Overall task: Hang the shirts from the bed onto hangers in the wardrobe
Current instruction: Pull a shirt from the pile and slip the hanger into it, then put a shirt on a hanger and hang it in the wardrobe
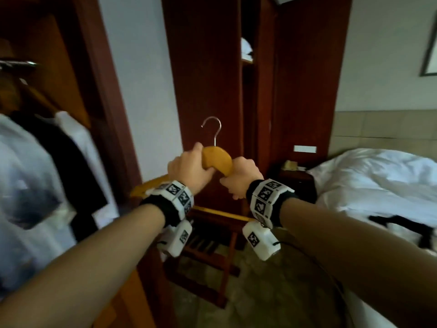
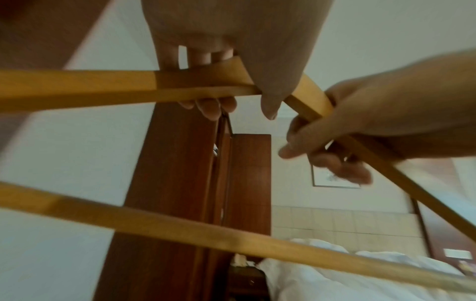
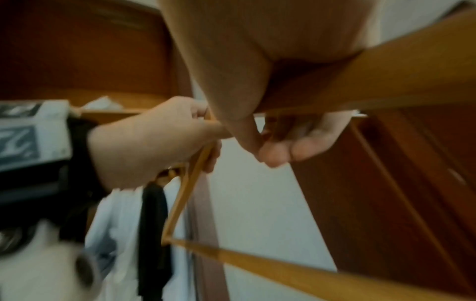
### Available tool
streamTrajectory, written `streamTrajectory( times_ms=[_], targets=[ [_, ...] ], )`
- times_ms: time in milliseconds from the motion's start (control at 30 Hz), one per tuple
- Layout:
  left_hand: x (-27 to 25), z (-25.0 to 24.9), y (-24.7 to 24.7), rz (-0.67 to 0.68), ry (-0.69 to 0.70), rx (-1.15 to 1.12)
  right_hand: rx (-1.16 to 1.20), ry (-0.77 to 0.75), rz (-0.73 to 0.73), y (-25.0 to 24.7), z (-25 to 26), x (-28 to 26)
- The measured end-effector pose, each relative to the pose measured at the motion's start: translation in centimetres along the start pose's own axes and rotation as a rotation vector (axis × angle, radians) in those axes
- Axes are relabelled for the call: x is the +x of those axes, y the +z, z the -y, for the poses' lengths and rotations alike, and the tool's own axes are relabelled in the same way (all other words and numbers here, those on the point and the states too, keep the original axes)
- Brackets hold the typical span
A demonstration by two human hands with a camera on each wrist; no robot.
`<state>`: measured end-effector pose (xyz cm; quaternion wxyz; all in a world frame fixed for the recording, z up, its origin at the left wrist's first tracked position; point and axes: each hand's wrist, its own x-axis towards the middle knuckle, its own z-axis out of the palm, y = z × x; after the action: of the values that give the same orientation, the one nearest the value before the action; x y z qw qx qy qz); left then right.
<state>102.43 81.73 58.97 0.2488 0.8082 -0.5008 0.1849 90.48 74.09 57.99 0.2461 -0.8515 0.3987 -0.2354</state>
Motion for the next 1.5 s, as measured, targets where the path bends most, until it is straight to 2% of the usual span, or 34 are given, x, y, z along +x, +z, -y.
streamTrajectory(
  times_ms=[167,333,467,633,767,867,1100,1167,1333,1500],
  targets=[
    [-2.8,-12.6,8.0,0.215,0.063,-0.241,-0.024,0.193,-0.04,-6.8,-13.3,-3.6],
    [-6.5,-23.9,16.3,0.561,0.121,-0.37,-0.013,0.372,-0.081,-11.9,-27.5,-9.6],
    [-9.7,-35.2,22.4,0.668,0.215,-0.413,0.015,0.532,-0.162,-16.5,-38.0,-15.4],
    [-13.4,-49.5,27.5,0.813,0.448,-0.396,0.05,0.748,-0.321,-21.9,-49.2,-22.8],
    [-16.3,-60.2,31.2,0.874,0.66,-0.459,0.025,0.91,-0.435,-26.4,-56.5,-28.1],
    [-17.9,-67.6,33.7,0.919,0.767,-0.515,-0.029,1.01,-0.51,-30.2,-61.6,-30.9],
    [-17.4,-81.1,40.4,1.049,0.872,-0.506,-0.089,1.146,-0.479,-37.4,-73.3,-31.5],
    [-16.6,-84.4,42.2,1.043,0.886,-0.494,-0.077,1.168,-0.482,-38.9,-76.5,-30.8],
    [-15.8,-91.7,46.4,1.058,0.923,-0.447,0.041,1.231,-0.413,-42.8,-84.1,-30.3],
    [-16.5,-98.6,52.6,1.098,0.903,-0.396,0.205,1.195,-0.36,-44.9,-94.1,-30.1]
  ],
)
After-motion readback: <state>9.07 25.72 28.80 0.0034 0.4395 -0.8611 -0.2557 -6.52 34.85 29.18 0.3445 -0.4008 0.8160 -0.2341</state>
